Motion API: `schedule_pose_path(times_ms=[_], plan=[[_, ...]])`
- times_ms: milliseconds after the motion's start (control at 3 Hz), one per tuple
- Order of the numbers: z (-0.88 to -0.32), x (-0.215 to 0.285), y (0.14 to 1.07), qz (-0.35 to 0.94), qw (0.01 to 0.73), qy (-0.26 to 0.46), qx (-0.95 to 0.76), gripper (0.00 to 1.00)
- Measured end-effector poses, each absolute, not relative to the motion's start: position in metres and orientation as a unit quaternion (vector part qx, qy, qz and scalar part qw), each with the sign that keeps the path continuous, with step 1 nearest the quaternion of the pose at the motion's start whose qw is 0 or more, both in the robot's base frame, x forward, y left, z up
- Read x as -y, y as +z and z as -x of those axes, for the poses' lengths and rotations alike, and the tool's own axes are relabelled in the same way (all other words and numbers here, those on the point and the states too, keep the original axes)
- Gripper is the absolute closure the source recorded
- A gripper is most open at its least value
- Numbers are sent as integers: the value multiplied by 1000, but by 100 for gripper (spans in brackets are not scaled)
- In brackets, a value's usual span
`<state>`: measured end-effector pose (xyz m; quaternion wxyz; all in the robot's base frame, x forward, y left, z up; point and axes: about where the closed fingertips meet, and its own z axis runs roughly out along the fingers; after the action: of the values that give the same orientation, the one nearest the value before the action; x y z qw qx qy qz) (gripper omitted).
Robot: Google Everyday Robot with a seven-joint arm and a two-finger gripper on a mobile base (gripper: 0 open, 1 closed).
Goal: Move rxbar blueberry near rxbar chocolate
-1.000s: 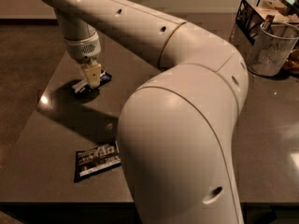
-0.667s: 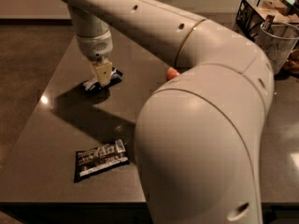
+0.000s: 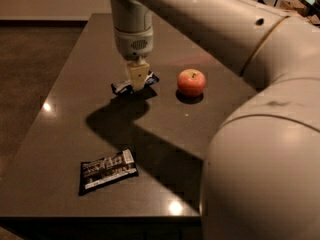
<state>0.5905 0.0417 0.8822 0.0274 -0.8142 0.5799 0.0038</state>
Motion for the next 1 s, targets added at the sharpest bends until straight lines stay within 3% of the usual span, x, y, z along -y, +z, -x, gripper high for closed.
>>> schedule_pose_path(times_ms=[333,1000], plan=[[-551,3,890,791,39,31,-609,100],[-468,42,886,783,40,87,-614,100]])
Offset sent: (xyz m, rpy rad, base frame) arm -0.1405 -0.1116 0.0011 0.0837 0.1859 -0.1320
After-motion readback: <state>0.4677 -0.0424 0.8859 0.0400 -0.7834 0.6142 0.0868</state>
